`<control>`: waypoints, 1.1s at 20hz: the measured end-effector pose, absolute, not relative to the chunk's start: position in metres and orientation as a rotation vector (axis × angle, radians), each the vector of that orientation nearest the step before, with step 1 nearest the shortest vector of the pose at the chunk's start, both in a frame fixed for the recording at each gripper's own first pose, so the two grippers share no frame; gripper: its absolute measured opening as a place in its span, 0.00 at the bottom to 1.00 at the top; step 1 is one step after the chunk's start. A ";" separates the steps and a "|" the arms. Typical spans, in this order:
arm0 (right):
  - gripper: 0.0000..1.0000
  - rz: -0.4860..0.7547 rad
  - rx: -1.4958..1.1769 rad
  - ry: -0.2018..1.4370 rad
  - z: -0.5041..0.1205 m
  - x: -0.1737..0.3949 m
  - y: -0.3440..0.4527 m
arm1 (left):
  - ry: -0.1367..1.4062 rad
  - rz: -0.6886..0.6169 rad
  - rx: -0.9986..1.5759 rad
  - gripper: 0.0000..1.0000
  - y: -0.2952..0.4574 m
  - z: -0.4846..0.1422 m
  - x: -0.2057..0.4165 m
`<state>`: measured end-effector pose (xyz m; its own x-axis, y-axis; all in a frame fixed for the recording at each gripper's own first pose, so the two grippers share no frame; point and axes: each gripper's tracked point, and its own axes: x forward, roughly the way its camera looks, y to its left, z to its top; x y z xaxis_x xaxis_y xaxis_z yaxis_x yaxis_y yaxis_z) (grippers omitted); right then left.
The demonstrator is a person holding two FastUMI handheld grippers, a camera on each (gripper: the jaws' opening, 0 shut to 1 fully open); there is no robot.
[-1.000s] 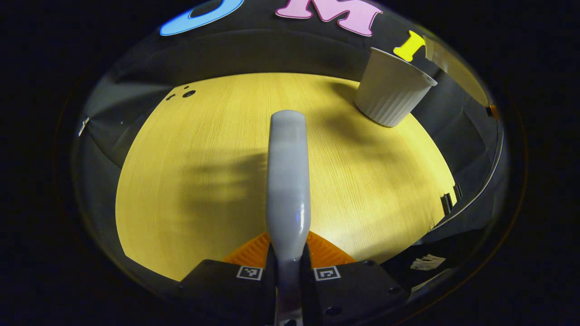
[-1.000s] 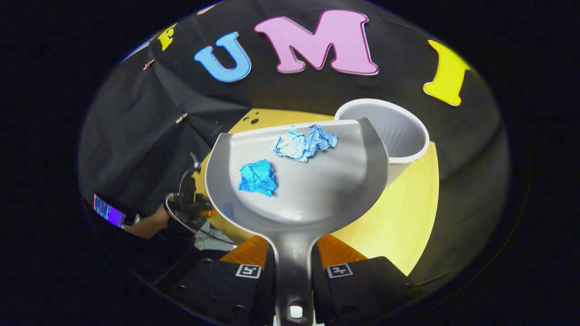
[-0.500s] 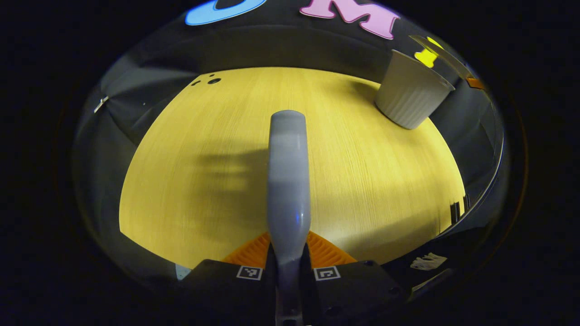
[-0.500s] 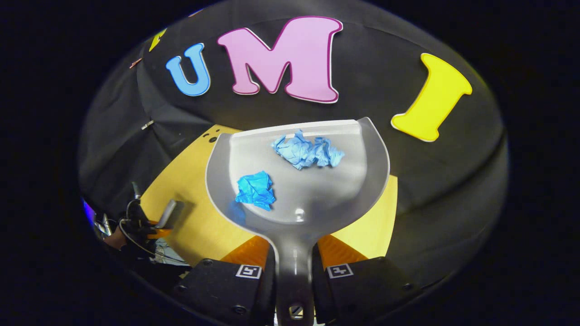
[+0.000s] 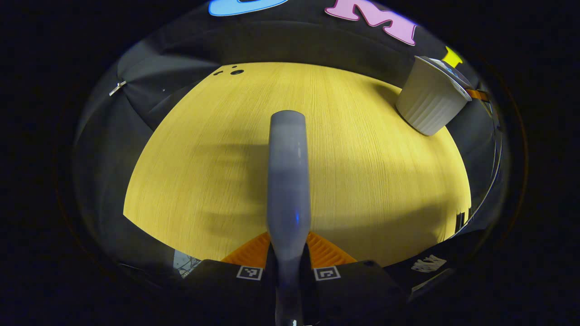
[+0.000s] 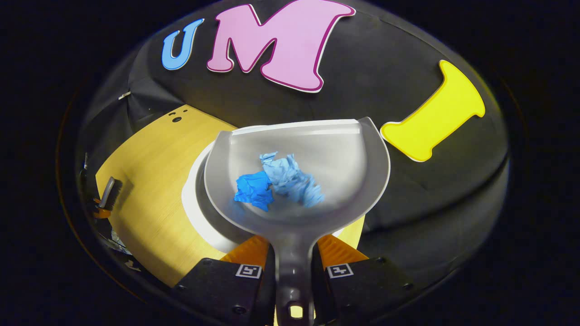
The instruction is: Pick up the small broom and dustpan from the desktop, sweep the trash into the dustpan with the broom, and then empty the trash into the garbage bin.
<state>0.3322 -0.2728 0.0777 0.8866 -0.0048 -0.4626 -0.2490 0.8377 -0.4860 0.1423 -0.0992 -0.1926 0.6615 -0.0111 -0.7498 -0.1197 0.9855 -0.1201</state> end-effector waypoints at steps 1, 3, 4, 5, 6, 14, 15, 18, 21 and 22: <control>0.37 0.130 -0.557 0.472 0.080 0.332 -0.274 | 0.847 0.065 -0.162 0.27 -0.099 -0.192 0.141; 0.37 0.097 -0.543 0.472 0.081 0.331 -0.279 | 0.847 0.065 -0.152 0.27 -0.097 -0.192 0.140; 0.37 0.087 -0.532 0.467 0.082 0.332 -0.279 | 0.843 0.061 -0.143 0.27 -0.095 -0.192 0.140; 0.37 0.072 -0.530 0.467 0.082 0.331 -0.279 | 0.843 0.057 -0.138 0.27 -0.093 -0.193 0.140; 0.37 0.064 -0.537 0.471 0.081 0.331 -0.279 | 0.845 0.052 -0.135 0.27 -0.093 -0.193 0.140; 0.37 0.006 -0.999 0.390 0.096 0.334 -0.292 | 0.840 0.020 -0.108 0.27 -0.090 -0.193 0.141; 0.37 -0.001 -1.020 0.395 0.099 0.334 -0.294 | 0.837 0.015 -0.110 0.27 -0.090 -0.194 0.142; 0.37 -0.042 -1.107 0.404 0.109 0.325 -0.315 | 0.838 -0.001 -0.151 0.27 -0.098 -0.191 0.142; 0.37 -0.102 -1.308 0.381 0.124 0.308 -0.340 | 0.833 -0.047 -0.189 0.27 -0.108 -0.187 0.142; 0.37 -0.109 -1.387 0.366 0.129 0.304 -0.341 | 0.826 -0.065 -0.192 0.24 -0.110 -0.186 0.143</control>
